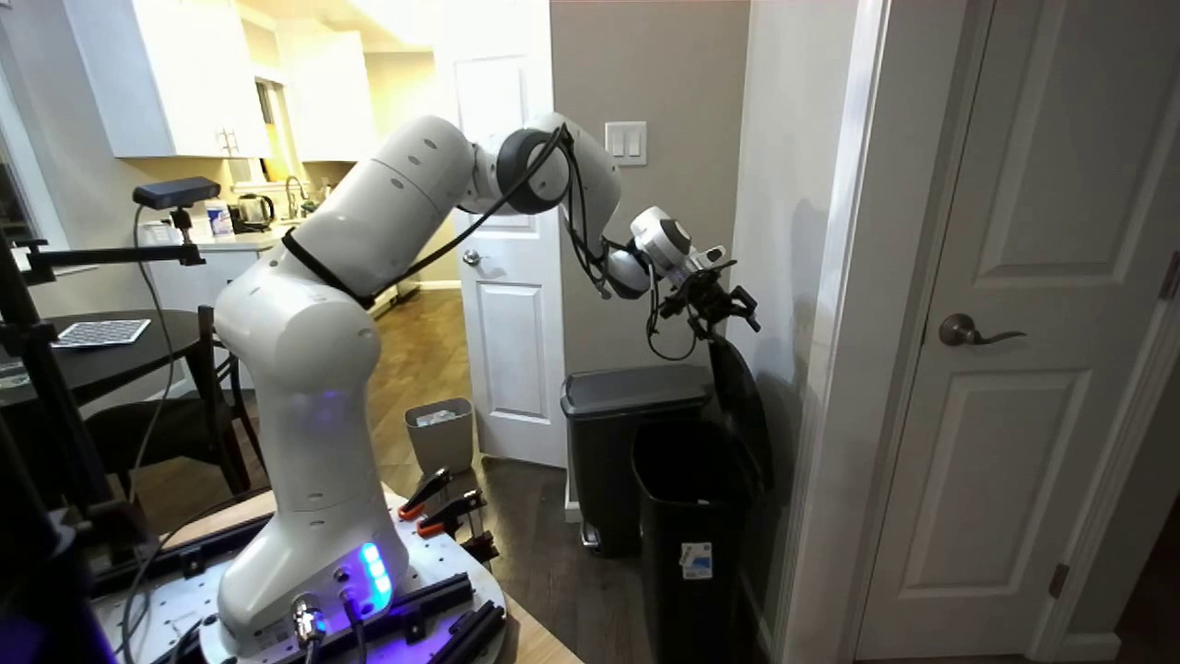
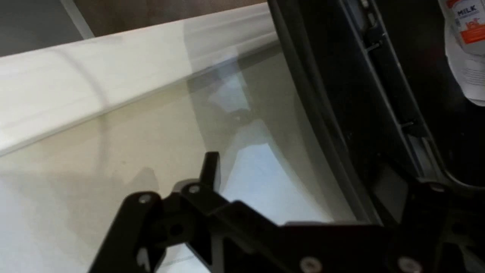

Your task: Open the lid of the black bin

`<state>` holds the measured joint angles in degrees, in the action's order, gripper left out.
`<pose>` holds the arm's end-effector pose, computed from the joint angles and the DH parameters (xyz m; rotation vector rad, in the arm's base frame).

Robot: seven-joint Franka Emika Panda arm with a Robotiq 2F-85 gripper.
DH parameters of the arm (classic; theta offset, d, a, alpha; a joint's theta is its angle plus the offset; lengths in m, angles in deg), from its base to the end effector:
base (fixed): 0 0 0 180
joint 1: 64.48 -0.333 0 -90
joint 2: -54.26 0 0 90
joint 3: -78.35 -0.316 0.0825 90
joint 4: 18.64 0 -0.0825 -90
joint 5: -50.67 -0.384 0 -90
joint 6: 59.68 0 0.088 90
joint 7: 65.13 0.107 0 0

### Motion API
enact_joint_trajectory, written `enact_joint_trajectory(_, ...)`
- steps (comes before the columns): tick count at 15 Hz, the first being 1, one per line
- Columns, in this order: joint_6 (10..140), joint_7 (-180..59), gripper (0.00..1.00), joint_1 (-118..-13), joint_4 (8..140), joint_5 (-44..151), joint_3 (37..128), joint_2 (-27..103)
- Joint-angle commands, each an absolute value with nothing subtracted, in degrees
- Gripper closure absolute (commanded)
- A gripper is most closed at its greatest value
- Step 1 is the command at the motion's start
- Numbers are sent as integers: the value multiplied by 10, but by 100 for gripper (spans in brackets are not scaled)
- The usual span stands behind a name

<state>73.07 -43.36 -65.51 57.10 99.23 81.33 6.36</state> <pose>0.7622 -0.0301 0.2543 2.4538 0.1906 0.3364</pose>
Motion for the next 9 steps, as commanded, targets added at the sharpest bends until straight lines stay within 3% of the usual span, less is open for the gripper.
enact_joint_trajectory(1, 760, -461, 0, -649, 617, 942, 826, 105)
enact_joint_trajectory(9, 777, -470, 0, -656, 631, 882, 850, 116)
